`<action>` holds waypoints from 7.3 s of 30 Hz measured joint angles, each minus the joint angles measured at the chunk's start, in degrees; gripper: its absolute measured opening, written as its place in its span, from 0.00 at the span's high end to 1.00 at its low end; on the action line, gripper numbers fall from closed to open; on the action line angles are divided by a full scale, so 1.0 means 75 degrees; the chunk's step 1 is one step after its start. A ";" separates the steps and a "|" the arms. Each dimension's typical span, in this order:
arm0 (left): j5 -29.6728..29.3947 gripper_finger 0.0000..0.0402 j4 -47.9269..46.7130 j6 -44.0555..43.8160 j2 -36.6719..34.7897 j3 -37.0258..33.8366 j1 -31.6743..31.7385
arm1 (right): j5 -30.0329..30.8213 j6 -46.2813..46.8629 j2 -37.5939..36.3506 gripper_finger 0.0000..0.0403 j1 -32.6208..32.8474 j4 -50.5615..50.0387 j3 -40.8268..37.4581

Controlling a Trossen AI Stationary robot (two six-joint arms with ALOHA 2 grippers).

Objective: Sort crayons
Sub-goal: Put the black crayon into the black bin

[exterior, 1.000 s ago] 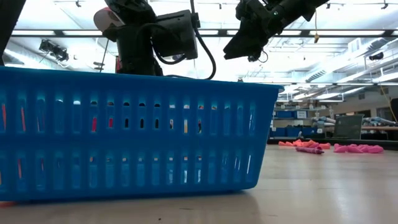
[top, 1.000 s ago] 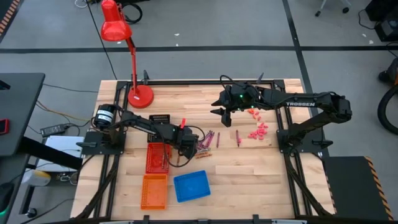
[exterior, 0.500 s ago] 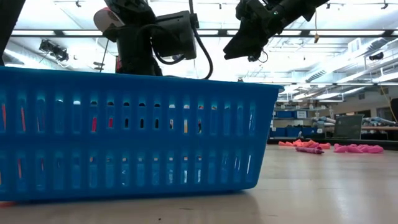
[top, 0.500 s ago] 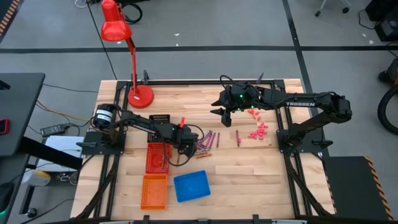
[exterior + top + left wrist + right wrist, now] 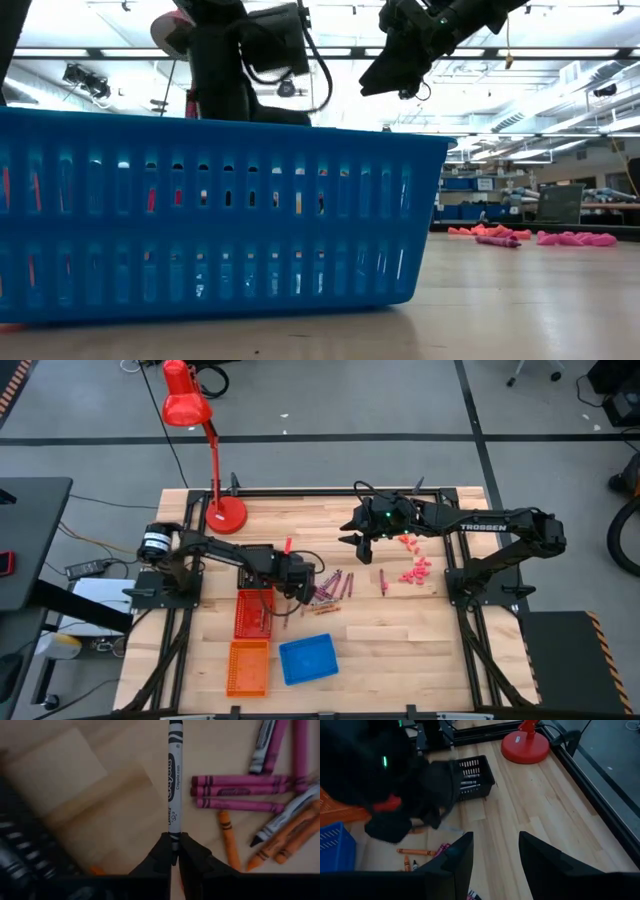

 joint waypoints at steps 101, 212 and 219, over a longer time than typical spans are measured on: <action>-0.0261 0.70 0.3733 0.2506 -0.0021 -0.0745 0.0702 | -0.0015 -0.0194 0.0018 0.60 0.0026 -0.1110 0.0000; -0.0250 0.95 -0.0467 0.1568 -0.1005 0.0433 0.0934 | 0.0607 -0.0314 -0.0379 0.60 -0.0153 -0.1567 0.0003; -0.0343 0.95 -0.2148 0.0593 -0.1698 0.0440 0.0896 | 0.0612 -0.0471 -0.0382 0.60 -0.0240 -0.1539 0.0003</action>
